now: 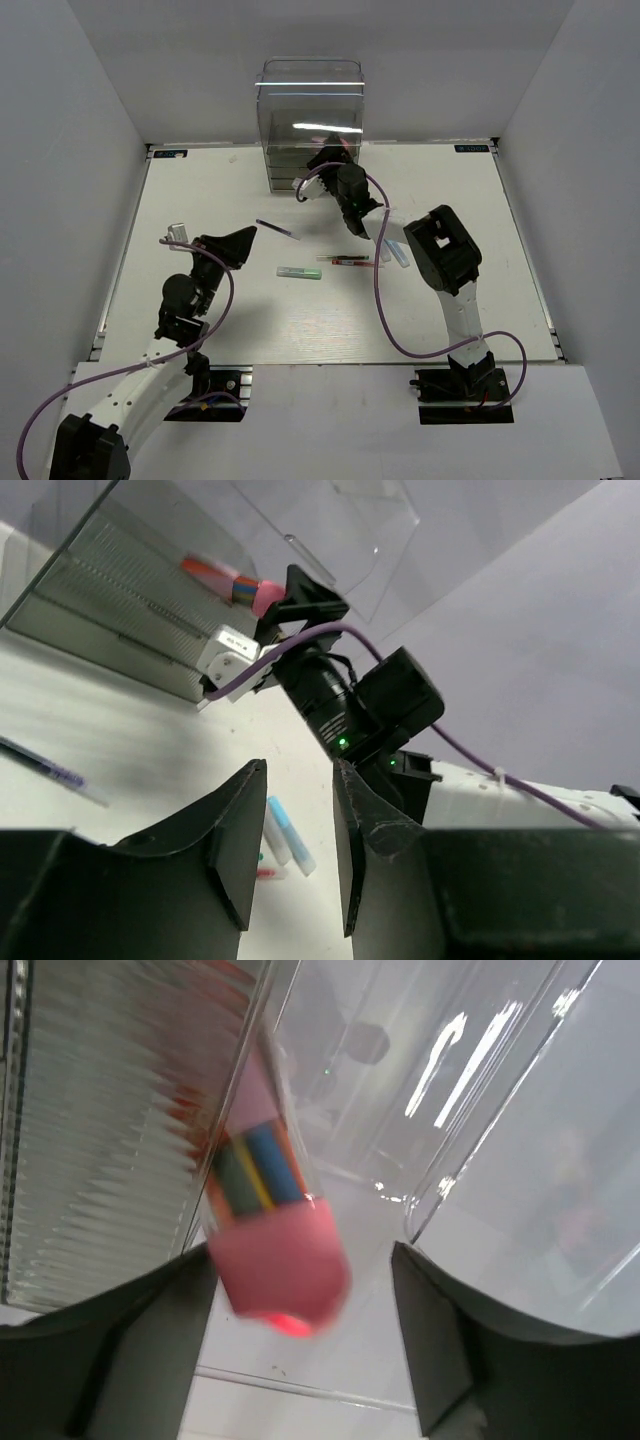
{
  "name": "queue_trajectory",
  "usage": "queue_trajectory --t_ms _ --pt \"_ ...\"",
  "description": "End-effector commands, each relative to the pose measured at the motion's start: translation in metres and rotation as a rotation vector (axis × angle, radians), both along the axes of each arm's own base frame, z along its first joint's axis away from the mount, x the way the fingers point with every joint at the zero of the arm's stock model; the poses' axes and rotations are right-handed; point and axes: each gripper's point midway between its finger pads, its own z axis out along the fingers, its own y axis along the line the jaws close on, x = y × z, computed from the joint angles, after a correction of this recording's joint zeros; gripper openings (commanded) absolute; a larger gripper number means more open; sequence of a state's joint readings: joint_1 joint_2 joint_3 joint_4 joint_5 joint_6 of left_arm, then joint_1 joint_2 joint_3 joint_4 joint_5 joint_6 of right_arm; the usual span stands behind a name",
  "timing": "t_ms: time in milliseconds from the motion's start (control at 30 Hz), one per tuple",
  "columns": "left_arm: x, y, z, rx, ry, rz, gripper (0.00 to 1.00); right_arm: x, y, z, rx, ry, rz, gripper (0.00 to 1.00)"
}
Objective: Sort the stationery into containers
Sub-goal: Place the stationery in the storage box, then open the drawer in the storage box.
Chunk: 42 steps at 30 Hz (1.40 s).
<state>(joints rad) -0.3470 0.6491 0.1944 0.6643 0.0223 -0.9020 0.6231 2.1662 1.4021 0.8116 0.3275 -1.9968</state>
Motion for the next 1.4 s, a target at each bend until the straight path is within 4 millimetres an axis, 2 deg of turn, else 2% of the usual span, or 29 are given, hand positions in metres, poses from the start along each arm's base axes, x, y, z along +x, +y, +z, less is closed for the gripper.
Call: queue_trajectory --t_ms 0,133,333,400,467,500,533,567,600,633,667,700,767,800,833,867,900,933,967,1033,1067,1100,1133,1167,1200,1233,1300,1333,1367 --pt "-0.002 0.001 -0.010 0.025 0.031 0.001 0.44 -0.005 0.010 0.046 -0.267 -0.180 0.005 0.77" --pt "-0.003 0.002 -0.013 0.037 0.038 0.003 0.45 -0.014 0.013 0.044 -0.252 -0.179 0.034 0.85" --pt "-0.004 0.002 -0.010 0.034 0.029 0.003 0.45 -0.034 0.014 0.058 -0.194 -0.206 0.081 0.85" --pt "-0.004 0.002 -0.010 0.034 0.029 0.003 0.45 -0.053 0.016 0.064 -0.157 -0.196 0.129 0.85" --pt "-0.004 0.002 -0.010 0.034 0.029 0.003 0.45 -0.068 0.018 0.041 -0.150 -0.136 0.187 0.85" --pt "-0.004 0.002 -0.010 0.034 0.029 0.003 0.45 -0.078 0.016 0.059 -0.120 -0.155 0.201 0.85" --pt "-0.003 0.002 -0.013 0.037 0.037 0.003 0.45 -0.093 0.017 0.045 -0.093 -0.099 0.245 0.83" --pt "-0.003 0.002 -0.013 0.037 0.038 0.003 0.45 -0.096 0.018 0.028 -0.118 -0.058 0.266 0.82" --pt "-0.004 0.001 -0.010 0.036 0.028 -0.006 0.43 -0.108 0.015 0.046 -0.048 -0.047 0.284 0.80" --pt "-0.002 0.000 -0.014 0.040 0.040 -0.006 0.43 -0.116 0.017 0.038 -0.043 -0.001 0.303 0.78" --pt "-0.002 0.000 -0.014 0.040 0.040 -0.006 0.40 -0.128 0.010 0.020 -0.060 0.070 0.314 0.73" --pt "-0.001 -0.001 -0.018 0.045 0.053 -0.006 0.38 -0.137 0.013 0.012 -0.001 0.137 0.335 0.68" --pt "0.001 -0.001 -0.019 0.046 0.057 -0.006 0.33 -0.156 0.002 0.002 0.025 0.222 0.330 0.55" --pt "0.003 -0.002 -0.025 0.053 0.074 -0.006 0.31 -0.165 0.003 -0.005 0.127 0.298 0.308 0.51" --pt "0.004 -0.002 -0.023 0.053 0.076 -0.006 0.29 -0.168 -0.001 -0.014 0.145 0.361 0.286 0.46" --pt "0.006 -0.003 -0.027 0.058 0.089 -0.007 0.26 -0.177 -0.007 -0.017 0.224 0.447 0.256 0.36" --pt "0.007 -0.006 -0.027 0.062 0.094 -0.019 0.26 -0.174 -0.007 -0.004 0.287 0.464 0.229 0.31" --pt "0.013 -0.007 -0.032 0.089 0.116 -0.016 0.26 -0.178 -0.014 -0.017 0.358 0.575 0.179 0.26" --pt "0.014 -0.012 -0.033 0.105 0.122 -0.038 0.26 -0.183 -0.022 -0.017 0.465 0.654 0.129 0.22" --pt "0.022 -0.019 -0.032 0.128 0.135 -0.064 0.27 -0.182 -0.030 -0.001 0.650 0.727 0.075 0.13" --pt "0.028 -0.026 -0.046 0.146 0.179 -0.089 0.36 -0.187 -0.033 0.004 0.679 0.758 0.077 0.13" --pt "0.033 -0.031 -0.042 0.146 0.176 -0.098 0.41 -0.191 -0.038 -0.002 0.756 0.824 0.046 0.16" --pt "0.037 -0.034 -0.042 0.131 0.184 -0.110 0.44 -0.193 -0.044 0.003 0.793 0.837 0.047 0.20" --pt "0.042 -0.037 -0.037 0.114 0.171 -0.111 0.46 -0.195 -0.048 0.007 0.827 0.854 0.038 0.28" --pt "0.051 -0.042 -0.044 0.100 0.202 -0.124 0.48 -0.198 -0.060 0.000 0.912 0.924 -0.018 0.46" --pt "0.057 -0.045 -0.043 0.091 0.203 -0.125 0.50 -0.200 -0.061 0.000 0.941 0.952 -0.023 0.51" --pt "0.071 -0.054 -0.029 0.072 0.173 -0.136 0.50 -0.204 -0.073 -0.002 1.042 1.011 -0.069 0.56" --pt "0.081 -0.058 -0.044 0.084 0.213 -0.136 0.50 -0.210 -0.071 0.000 1.080 1.060 -0.047 0.56" --pt "0.092 -0.062 -0.032 0.066 0.188 -0.138 0.50 -0.215 -0.076 -0.002 1.192 1.119 -0.099 0.56"
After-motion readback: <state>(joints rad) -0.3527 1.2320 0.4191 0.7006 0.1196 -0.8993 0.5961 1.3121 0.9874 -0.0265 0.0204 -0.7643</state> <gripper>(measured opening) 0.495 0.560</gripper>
